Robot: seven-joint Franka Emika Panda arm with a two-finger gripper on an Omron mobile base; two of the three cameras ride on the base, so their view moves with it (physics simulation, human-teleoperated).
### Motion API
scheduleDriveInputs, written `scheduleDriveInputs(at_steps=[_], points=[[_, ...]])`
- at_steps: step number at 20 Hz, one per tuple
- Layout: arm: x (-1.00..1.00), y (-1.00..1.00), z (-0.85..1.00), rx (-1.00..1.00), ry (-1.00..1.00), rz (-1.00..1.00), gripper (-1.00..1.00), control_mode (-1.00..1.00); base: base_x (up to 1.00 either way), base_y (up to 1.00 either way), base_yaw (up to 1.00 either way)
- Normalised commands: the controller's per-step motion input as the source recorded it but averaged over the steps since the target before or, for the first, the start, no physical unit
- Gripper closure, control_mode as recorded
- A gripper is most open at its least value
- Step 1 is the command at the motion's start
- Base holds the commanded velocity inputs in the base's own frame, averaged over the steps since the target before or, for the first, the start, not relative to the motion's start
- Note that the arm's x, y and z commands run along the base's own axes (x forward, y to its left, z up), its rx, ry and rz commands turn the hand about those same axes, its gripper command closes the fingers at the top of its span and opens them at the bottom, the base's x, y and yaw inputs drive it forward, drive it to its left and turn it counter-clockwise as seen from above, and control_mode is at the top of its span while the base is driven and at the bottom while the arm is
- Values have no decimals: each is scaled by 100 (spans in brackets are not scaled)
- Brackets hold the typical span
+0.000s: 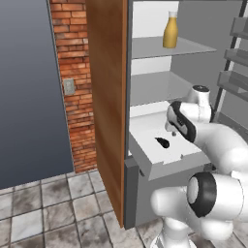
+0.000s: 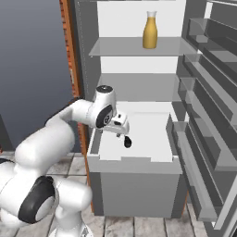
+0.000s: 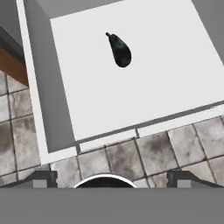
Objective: Place the eggplant and sweet potato inside the fridge drawer. Close the drawer after placing the vegetables.
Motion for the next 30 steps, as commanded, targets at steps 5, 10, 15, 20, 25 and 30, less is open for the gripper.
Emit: scheduleDriveInputs(at_steps=[5, 10, 15, 20, 25, 30], points=[[-100, 33, 20, 2, -13, -10, -100, -100, 0, 0, 0], [-100, 30, 4, 0, -15, -12, -100, -100, 0, 0, 0], [-96, 35, 4, 0, -16, -17, -100, -100, 0, 0, 0], [-37, 22, 0, 0, -8, -8, -100, -100, 0, 0, 0], [1, 9, 0, 0, 1, 0, -100, -100, 0, 0, 0], [-3, 1, 0, -1, -1, -1, -100, -100, 0, 0, 0]])
